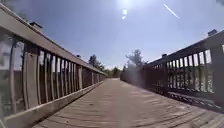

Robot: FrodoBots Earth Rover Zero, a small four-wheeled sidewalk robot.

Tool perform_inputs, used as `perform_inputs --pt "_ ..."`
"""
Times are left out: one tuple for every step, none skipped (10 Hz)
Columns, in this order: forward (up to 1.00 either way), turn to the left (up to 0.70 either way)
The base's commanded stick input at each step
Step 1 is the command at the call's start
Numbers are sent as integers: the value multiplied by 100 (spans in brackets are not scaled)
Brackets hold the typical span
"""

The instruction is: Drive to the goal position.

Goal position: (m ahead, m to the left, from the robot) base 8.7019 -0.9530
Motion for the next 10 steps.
perform_inputs --pt "70 0" --pt "70 0" --pt "70 0" --pt "70 0" --pt "70 0" --pt "70 0" --pt "70 0" --pt "70 0" --pt "70 0" --pt "70 0"
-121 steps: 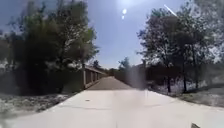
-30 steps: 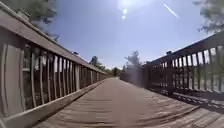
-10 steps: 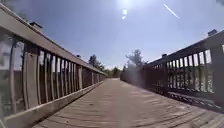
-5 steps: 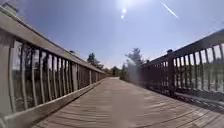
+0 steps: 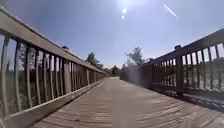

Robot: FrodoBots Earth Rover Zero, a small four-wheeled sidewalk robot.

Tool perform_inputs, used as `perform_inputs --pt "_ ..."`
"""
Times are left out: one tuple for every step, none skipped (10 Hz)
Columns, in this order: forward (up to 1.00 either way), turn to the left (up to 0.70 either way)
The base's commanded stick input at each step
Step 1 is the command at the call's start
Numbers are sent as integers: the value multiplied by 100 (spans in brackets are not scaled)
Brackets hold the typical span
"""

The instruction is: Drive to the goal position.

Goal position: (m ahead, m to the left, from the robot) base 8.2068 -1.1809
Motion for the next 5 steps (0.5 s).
perform_inputs --pt "70 0" --pt "70 0" --pt "70 0" --pt "70 0" --pt "70 0"
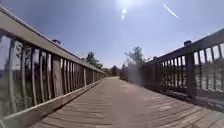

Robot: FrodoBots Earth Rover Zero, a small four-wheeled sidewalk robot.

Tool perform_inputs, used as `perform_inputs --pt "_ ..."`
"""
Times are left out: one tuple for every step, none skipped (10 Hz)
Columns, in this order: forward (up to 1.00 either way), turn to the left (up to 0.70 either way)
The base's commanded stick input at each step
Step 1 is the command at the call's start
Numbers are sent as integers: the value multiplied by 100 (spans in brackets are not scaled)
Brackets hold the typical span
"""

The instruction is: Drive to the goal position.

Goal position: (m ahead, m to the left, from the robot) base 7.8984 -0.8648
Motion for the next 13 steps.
perform_inputs --pt "70 0" --pt "70 0" --pt "70 0" --pt "70 0" --pt "70 0" --pt "70 0" --pt "70 0" --pt "70 0" --pt "70 0" --pt "70 0" --pt "70 0" --pt "70 0" --pt "70 0"
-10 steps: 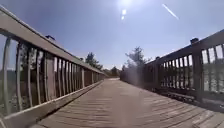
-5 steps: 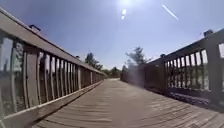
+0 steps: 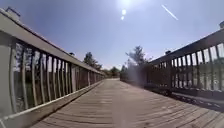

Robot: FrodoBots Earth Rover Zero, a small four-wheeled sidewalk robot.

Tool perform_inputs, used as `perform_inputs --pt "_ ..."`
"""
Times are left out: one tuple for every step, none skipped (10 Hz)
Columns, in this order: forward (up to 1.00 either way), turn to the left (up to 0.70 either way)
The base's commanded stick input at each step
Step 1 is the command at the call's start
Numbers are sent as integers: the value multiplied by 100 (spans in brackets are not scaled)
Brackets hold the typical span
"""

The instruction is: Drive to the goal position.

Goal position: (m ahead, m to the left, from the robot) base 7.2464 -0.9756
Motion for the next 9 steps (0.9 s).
perform_inputs --pt "70 0" --pt "70 0" --pt "70 0" --pt "70 0" --pt "70 0" --pt "70 0" --pt "70 0" --pt "70 0" --pt "70 0"
